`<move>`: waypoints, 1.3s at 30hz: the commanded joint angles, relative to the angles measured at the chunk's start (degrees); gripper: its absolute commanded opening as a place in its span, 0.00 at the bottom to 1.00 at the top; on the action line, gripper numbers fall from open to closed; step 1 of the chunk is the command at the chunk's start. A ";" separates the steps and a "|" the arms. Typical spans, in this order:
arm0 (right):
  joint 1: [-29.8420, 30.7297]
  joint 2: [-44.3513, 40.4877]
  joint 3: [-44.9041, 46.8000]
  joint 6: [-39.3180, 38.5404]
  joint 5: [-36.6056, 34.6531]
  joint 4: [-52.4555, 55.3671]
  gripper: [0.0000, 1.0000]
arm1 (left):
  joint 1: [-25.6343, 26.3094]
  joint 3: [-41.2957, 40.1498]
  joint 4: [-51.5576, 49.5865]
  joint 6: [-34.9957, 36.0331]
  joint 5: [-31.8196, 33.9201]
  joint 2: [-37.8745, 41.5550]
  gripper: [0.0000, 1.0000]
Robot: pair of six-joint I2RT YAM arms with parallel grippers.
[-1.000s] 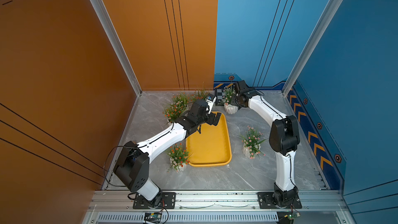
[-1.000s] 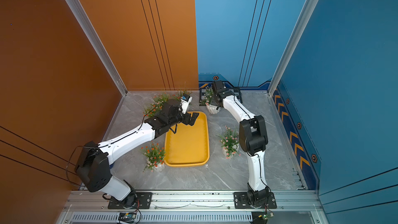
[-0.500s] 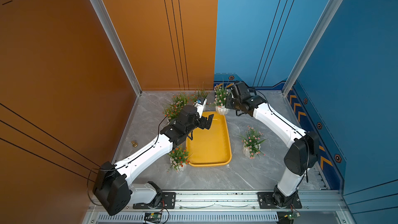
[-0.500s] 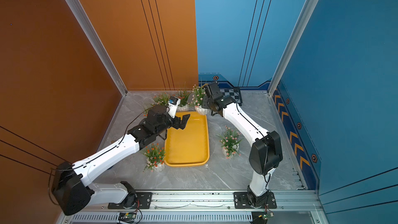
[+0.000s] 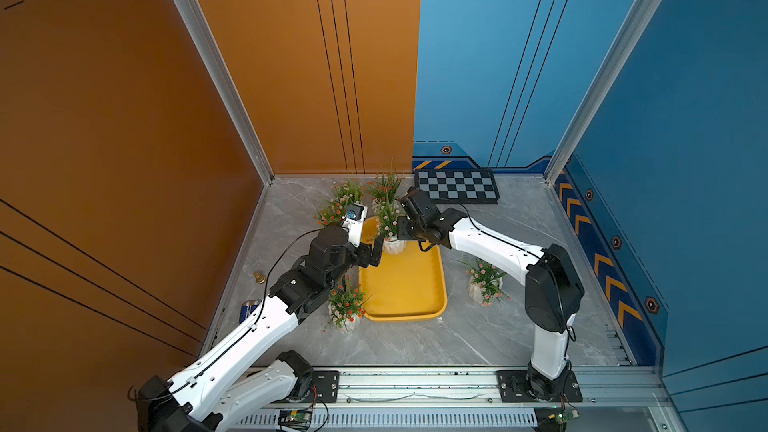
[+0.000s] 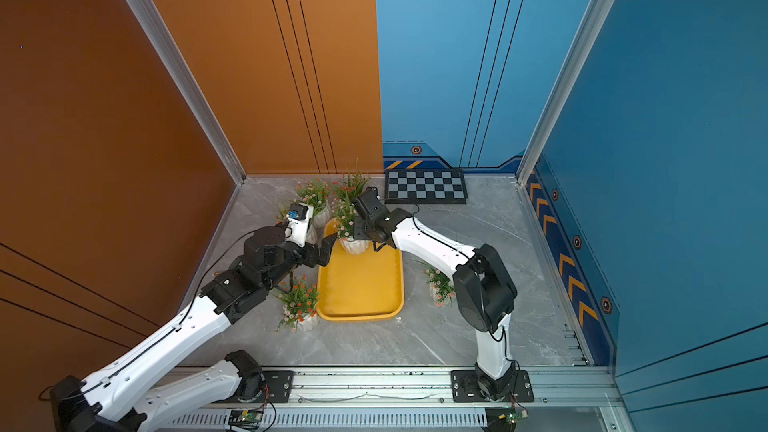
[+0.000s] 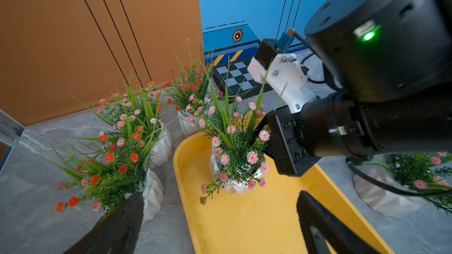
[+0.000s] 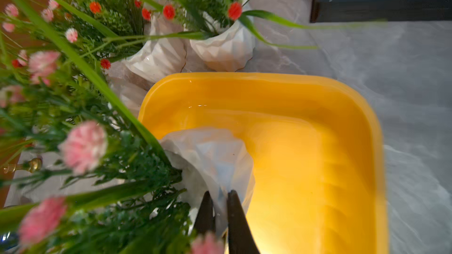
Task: Put the potted gypsophila into the storage box
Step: Place the baby's breath potted plant at the storage box.
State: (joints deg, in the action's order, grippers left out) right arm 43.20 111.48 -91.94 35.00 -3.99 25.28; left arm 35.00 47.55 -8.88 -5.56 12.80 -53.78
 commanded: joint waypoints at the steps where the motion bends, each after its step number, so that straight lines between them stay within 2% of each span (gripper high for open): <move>1: 0.48 1.97 -3.85 2.25 1.15 -6.55 0.00 | -0.96 -1.35 -3.64 -0.95 1.39 1.73 0.98; 7: 0.51 6.73 -5.67 3.77 2.27 -10.07 0.00 | -1.86 -2.37 -4.67 -1.45 1.85 3.97 0.98; 17: 0.57 9.66 -6.84 2.37 0.30 -10.20 0.00 | -2.48 -2.94 -4.74 -2.08 1.90 4.28 0.98; 20: 0.26 9.98 -6.83 2.52 0.66 -10.22 0.11 | -2.48 -2.68 -4.74 -2.02 1.88 3.96 0.98; 24: -0.56 8.66 -6.11 2.46 0.42 -10.12 0.36 | -2.48 -2.26 -4.67 -2.06 1.71 3.65 0.98; 27: -1.21 5.23 -4.61 0.90 -0.86 -10.09 0.45 | -2.51 -1.89 -4.42 -2.13 1.69 3.40 0.98; 32: -2.62 -0.39 -2.58 -2.79 -3.89 -8.90 0.48 | -2.55 -0.84 -3.03 -1.91 1.42 1.78 0.98; 39: -10.34 -2.22 -3.63 -5.72 -3.71 -5.17 0.47 | -2.76 3.22 1.34 -2.11 -1.59 -4.39 0.98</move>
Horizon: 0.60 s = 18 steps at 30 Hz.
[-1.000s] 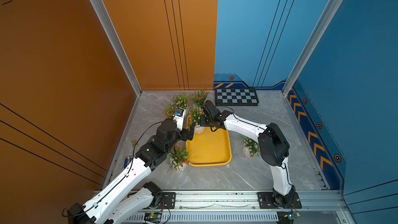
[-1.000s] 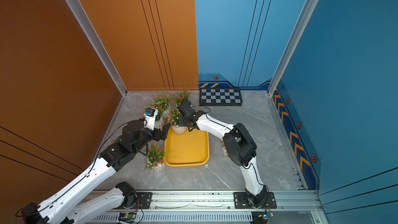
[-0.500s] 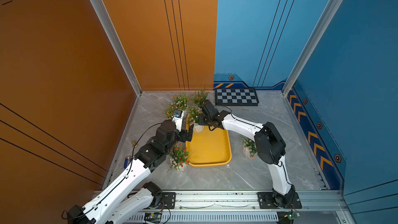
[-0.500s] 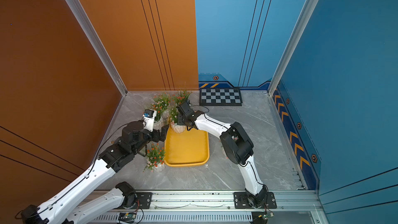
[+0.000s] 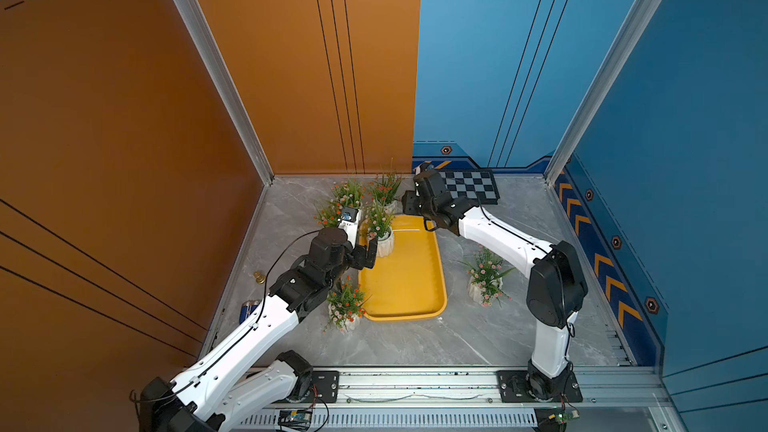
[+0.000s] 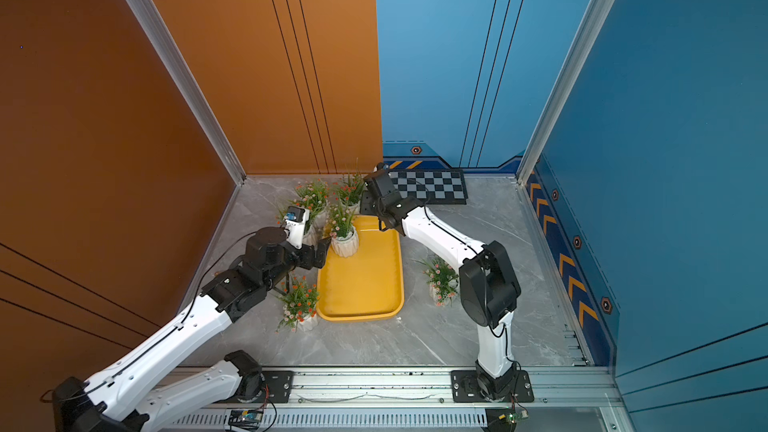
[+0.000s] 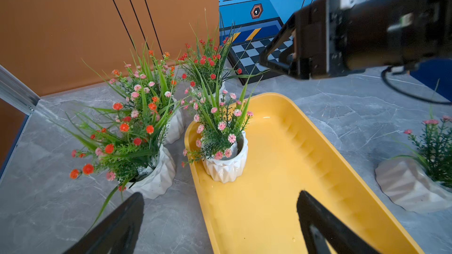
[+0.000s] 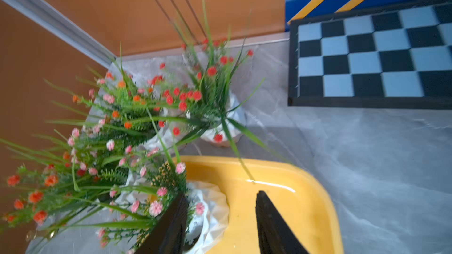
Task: Put the potted gypsophila into the storage box
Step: Place the baby's breath potted plant at the storage box, then pick up the baby's breath potted plant from the center of the board.
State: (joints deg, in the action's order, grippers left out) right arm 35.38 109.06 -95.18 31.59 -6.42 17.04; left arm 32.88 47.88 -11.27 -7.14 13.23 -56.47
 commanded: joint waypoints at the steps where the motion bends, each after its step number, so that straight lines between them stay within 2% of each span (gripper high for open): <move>1: -3.45 0.65 -0.79 -2.27 -0.38 3.41 0.47 | -0.69 3.53 4.26 -0.62 -2.47 -2.60 0.98; 10: -8.49 10.85 -9.50 -2.25 6.72 3.73 0.47 | -1.56 10.70 6.24 -0.51 -5.44 -11.85 0.98; 18: -9.67 22.52 -19.51 0.63 14.13 3.92 0.43 | -2.81 14.51 6.44 -1.12 -5.88 -15.91 0.98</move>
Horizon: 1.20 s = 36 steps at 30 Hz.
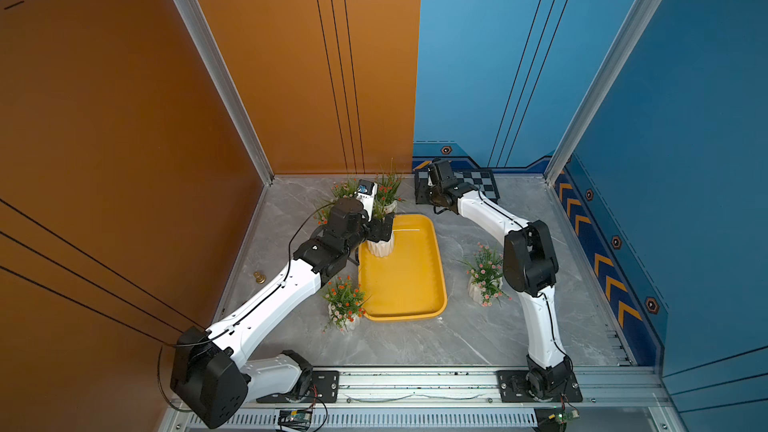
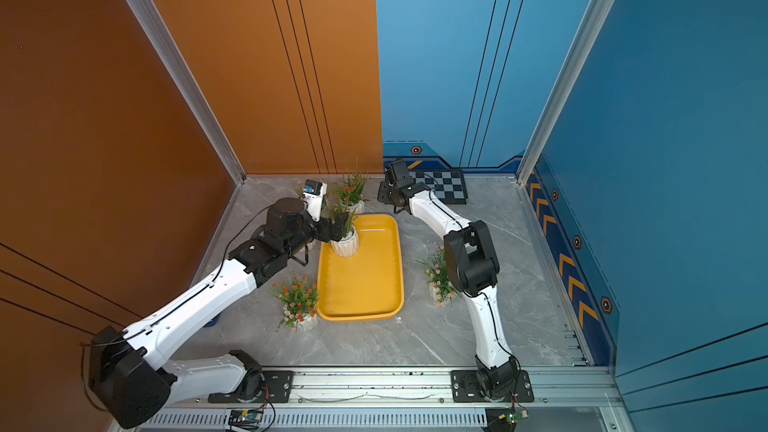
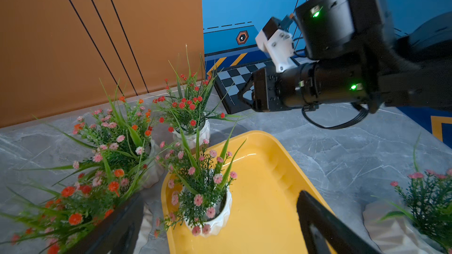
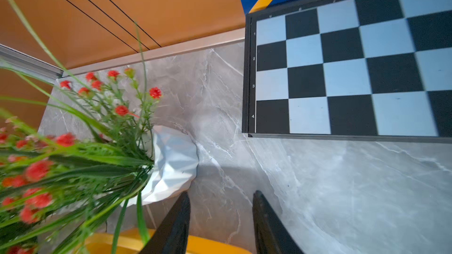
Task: Put the potted gypsophila into the storage box
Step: Pick up the baby's breath potted plant from the center of the board.
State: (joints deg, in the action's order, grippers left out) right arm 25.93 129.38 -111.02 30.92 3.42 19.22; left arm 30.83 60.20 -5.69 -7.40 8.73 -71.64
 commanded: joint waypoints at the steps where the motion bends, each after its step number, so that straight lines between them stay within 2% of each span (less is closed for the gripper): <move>1: -0.12 3.37 -4.86 1.57 4.90 1.70 0.43 | -0.97 2.38 0.98 -0.97 -1.35 -1.01 0.98; 7: 0.61 9.44 -11.00 2.11 8.71 1.30 0.43 | -1.83 3.26 0.77 -1.17 -1.44 -2.62 0.98; 12: 1.20 10.71 -11.49 2.48 12.19 -2.64 0.43 | -2.40 3.25 0.69 -1.55 -1.72 -3.19 0.98; 21: 3.39 13.47 -13.28 3.71 12.16 -3.99 0.42 | -2.88 2.64 1.03 -1.72 -2.41 -3.05 0.98; 31: 4.56 15.93 -15.75 4.06 5.72 -1.68 0.37 | -3.07 0.27 1.09 -2.01 -1.92 -0.31 0.98; 36: 5.37 18.47 -21.59 1.97 0.64 8.26 0.33 | -3.15 -0.50 1.18 -2.07 -1.55 0.20 0.98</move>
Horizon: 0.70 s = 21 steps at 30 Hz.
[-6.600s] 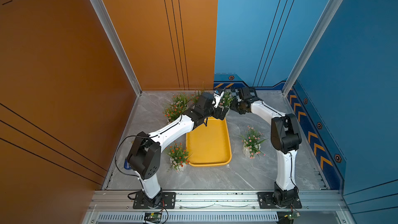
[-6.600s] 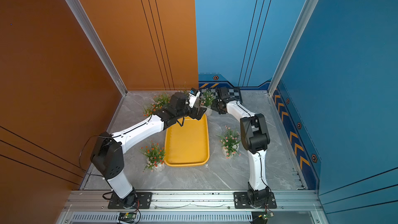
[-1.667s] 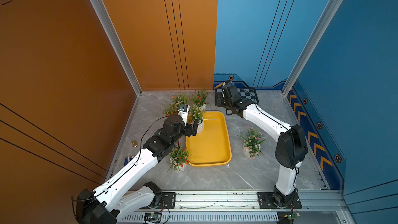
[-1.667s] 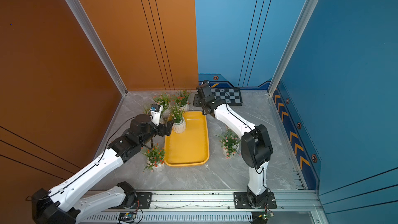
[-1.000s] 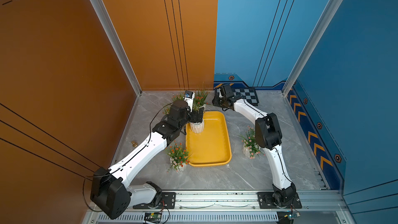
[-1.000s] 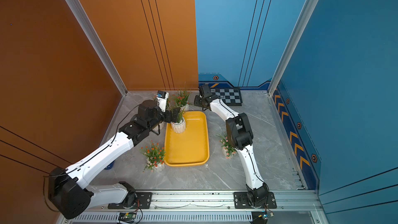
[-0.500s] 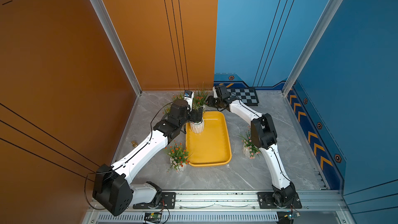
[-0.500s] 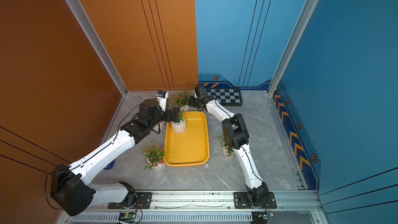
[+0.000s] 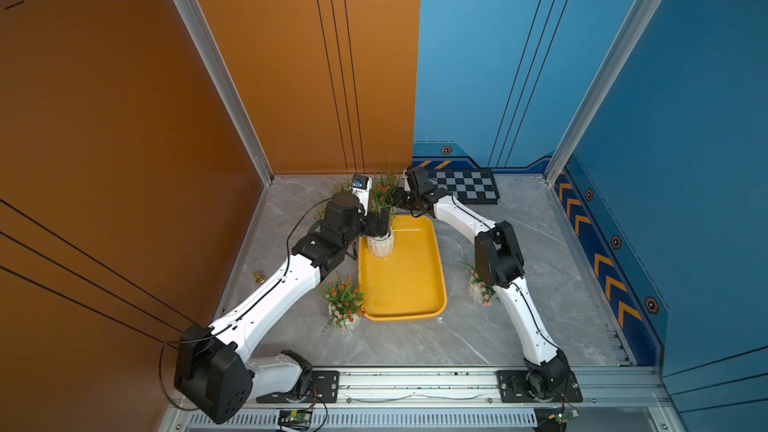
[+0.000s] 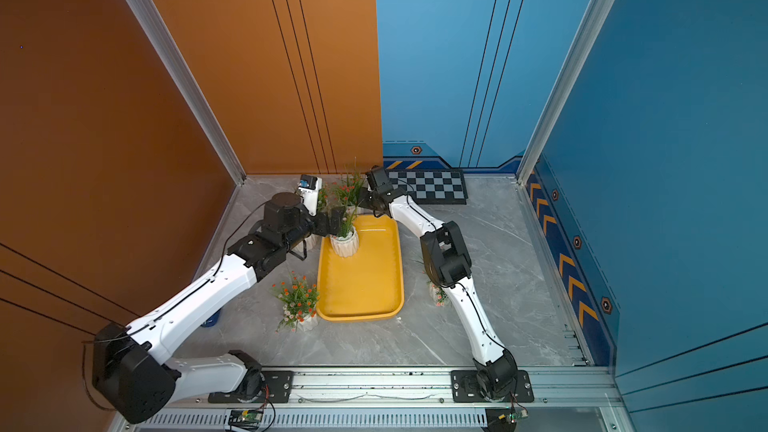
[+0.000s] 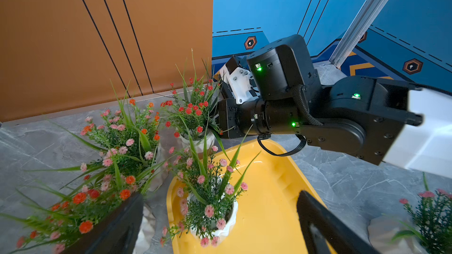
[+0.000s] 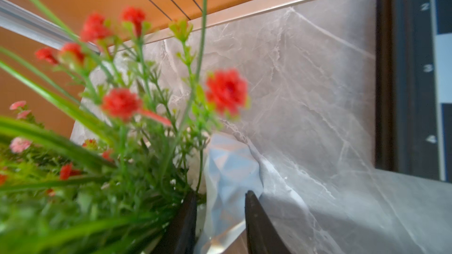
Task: Put the potted gypsophila into the storage box
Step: Pick up the baby's breath potted plant from the center of the board.
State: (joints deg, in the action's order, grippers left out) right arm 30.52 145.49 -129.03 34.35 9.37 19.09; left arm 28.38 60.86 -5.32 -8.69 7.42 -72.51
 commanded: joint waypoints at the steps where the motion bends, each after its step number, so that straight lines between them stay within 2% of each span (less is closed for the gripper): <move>1: 1.01 2.86 -4.87 -2.16 -6.44 10.89 0.32 | -0.71 -1.23 0.82 -0.72 -0.22 1.11 0.98; 4: 1.40 3.80 -7.08 -3.40 -8.88 17.02 0.29 | -0.68 -1.45 0.83 -0.59 -0.21 1.22 0.98; 7: 1.27 3.68 -6.68 -3.26 -9.87 19.17 0.21 | -0.68 -1.45 0.88 -0.42 -0.37 1.03 0.98; 17: 0.50 0.88 -5.66 -2.84 -9.41 17.12 0.00 | -0.52 -3.90 1.90 -0.60 -0.55 1.43 0.98; 21: -0.08 -3.05 -1.89 -2.72 -8.98 11.17 0.00 | -0.52 -4.58 2.45 -0.86 -0.83 1.70 0.98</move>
State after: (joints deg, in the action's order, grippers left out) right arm 31.70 145.69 -133.95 32.58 2.57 28.53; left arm 28.40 57.01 -4.10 -8.82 7.40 -72.31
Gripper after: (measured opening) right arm 0.115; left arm 0.984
